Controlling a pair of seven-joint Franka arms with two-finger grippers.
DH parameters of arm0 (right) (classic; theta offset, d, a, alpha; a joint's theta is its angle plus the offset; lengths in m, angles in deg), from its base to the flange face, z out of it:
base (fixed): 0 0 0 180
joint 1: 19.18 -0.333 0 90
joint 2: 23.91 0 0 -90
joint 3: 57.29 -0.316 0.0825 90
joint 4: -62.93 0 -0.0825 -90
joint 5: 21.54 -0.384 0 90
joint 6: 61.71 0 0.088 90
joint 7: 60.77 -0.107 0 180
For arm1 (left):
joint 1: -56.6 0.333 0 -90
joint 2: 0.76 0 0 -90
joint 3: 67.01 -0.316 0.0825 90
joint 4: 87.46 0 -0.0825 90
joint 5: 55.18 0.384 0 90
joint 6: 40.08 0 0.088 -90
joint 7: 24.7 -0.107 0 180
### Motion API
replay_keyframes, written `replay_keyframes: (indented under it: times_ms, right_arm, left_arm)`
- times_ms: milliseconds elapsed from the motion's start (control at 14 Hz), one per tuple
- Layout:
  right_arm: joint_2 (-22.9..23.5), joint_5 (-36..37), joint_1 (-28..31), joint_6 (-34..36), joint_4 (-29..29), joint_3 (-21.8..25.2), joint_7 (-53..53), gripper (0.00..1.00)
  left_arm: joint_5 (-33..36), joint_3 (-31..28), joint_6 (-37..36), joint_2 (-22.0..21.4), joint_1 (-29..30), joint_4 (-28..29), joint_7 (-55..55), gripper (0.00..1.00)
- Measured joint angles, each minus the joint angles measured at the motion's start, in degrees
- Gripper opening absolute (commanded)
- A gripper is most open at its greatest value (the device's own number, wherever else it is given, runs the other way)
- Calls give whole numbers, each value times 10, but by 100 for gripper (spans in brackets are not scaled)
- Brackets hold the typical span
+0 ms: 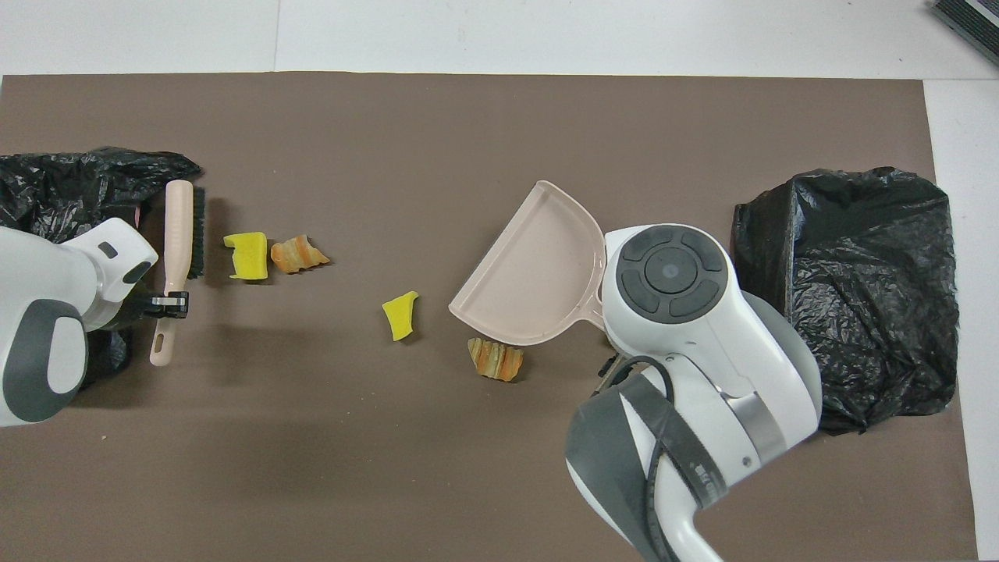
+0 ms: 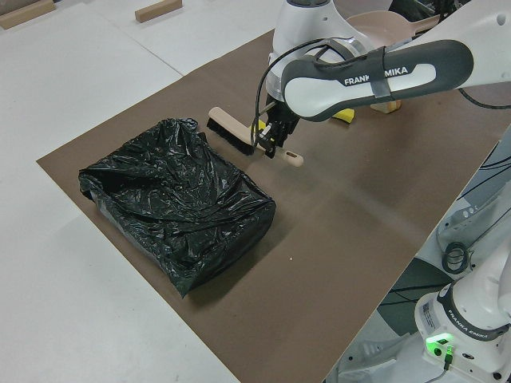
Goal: Sweep and dump trash in bin
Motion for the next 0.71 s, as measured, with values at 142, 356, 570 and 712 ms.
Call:
replay_keyframes:
  times_ms: [142,356,570,712]
  right_arm:
    - [0,1,19,19,3,0,60,0]
    - [0,5,38,20,6,0,146,0]
    - [1,15,88,9,11,1,300,0]
    - [1,21,117,-16,25,2,386,0]
  left_arm:
    - [7,4,11,17,-1,-1,0,0]
    - [10,12,9,21,-24,-2,-2,0]
    - [10,16,-10,17,-66,2,-1,0]
    - [10,17,-18,7,-92,14,1,0]
